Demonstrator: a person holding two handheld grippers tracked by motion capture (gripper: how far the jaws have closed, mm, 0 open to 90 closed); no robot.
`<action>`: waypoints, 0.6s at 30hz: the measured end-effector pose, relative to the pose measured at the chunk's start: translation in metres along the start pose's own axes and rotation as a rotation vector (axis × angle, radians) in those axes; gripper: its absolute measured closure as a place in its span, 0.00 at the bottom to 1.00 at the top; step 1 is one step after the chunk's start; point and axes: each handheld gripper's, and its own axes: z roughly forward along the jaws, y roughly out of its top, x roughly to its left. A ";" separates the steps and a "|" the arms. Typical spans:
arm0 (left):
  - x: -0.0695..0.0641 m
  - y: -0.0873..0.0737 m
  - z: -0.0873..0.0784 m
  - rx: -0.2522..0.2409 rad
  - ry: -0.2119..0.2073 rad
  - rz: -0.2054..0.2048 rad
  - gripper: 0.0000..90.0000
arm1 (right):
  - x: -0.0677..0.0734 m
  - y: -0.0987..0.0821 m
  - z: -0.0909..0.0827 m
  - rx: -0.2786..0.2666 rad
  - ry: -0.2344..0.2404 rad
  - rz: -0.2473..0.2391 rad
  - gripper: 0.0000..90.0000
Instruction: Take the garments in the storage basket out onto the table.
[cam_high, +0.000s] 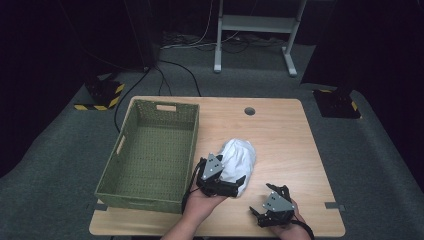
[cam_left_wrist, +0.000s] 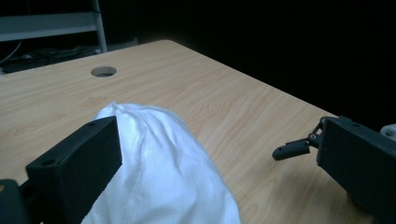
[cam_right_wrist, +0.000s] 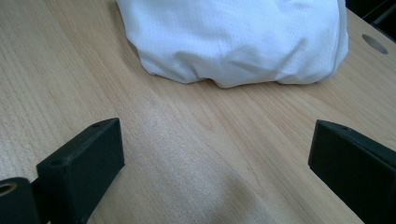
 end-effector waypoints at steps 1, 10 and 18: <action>0.000 0.000 0.000 0.000 0.000 0.000 0.00 | 0.000 0.000 0.000 0.000 0.000 0.000 0.03; -0.003 -0.012 -0.007 0.027 -0.024 0.013 0.00 | 0.001 0.000 0.001 0.008 -0.001 -0.006 0.04; -0.012 -0.032 -0.004 0.112 -0.036 0.036 0.00 | 0.002 0.000 0.001 0.008 -0.004 -0.010 0.04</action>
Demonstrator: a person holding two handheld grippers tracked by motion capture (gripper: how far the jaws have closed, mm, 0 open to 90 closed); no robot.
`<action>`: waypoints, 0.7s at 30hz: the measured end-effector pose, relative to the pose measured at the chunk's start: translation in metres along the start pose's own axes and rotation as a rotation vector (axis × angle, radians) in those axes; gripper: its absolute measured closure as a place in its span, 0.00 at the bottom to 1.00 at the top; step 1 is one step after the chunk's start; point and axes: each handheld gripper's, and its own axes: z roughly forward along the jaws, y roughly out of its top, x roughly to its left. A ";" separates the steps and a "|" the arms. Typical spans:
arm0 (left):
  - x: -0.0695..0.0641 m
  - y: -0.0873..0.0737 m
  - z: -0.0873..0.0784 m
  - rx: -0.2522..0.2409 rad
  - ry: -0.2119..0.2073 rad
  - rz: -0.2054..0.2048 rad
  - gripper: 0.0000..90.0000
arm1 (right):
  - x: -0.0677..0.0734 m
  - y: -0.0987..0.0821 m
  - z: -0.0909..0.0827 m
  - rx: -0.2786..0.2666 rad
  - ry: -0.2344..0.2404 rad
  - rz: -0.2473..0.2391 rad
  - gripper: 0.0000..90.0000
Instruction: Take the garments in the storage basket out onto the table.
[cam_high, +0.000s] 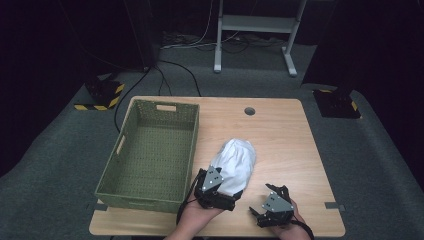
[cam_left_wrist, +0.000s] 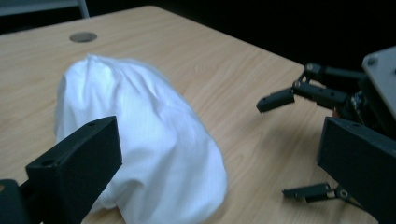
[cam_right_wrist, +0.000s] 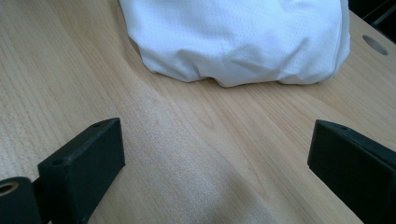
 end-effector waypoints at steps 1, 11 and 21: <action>-0.001 -0.003 0.001 0.011 0.001 0.001 0.00 | 0.000 0.000 0.000 0.000 0.000 -0.001 0.04; 0.001 -0.031 0.012 0.135 0.027 0.029 0.00 | 0.000 0.000 0.000 0.000 -0.002 -0.001 0.04; -0.001 -0.059 0.028 0.304 0.099 0.165 0.00 | 0.000 0.000 0.000 -0.001 -0.005 -0.002 0.04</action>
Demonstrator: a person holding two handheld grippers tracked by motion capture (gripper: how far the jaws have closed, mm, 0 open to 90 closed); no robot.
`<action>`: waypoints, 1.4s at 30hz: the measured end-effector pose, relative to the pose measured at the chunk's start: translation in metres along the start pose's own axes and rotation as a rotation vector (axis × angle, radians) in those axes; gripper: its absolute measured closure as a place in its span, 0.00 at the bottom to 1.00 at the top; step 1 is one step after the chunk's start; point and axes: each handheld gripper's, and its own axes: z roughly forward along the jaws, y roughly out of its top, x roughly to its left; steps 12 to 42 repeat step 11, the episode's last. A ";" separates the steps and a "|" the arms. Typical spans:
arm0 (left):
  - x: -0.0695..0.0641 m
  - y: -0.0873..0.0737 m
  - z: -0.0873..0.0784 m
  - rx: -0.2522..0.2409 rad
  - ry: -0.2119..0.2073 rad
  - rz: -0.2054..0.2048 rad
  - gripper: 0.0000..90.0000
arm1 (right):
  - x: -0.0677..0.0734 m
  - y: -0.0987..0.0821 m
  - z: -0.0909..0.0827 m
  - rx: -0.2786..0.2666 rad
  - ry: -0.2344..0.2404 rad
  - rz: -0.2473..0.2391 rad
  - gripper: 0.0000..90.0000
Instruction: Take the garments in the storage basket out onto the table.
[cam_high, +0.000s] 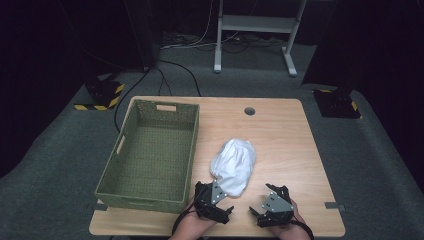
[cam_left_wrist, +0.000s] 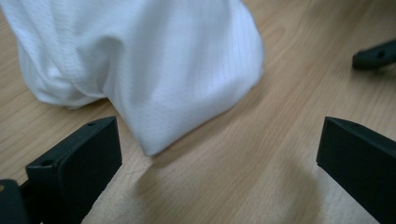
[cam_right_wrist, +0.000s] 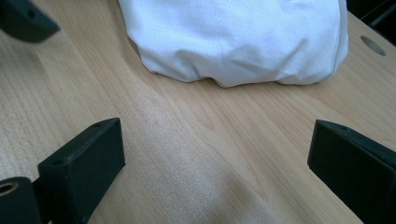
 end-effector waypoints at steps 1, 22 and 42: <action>0.000 0.000 0.000 0.003 0.006 0.002 0.00 | 0.000 0.000 0.000 0.001 0.001 0.001 0.04; 0.001 0.001 0.001 0.006 0.030 -0.016 0.00 | -0.001 0.000 0.001 0.006 0.000 0.010 0.04; 0.001 0.001 0.001 0.006 0.030 -0.016 0.00 | -0.001 0.000 0.001 0.006 0.000 0.010 0.04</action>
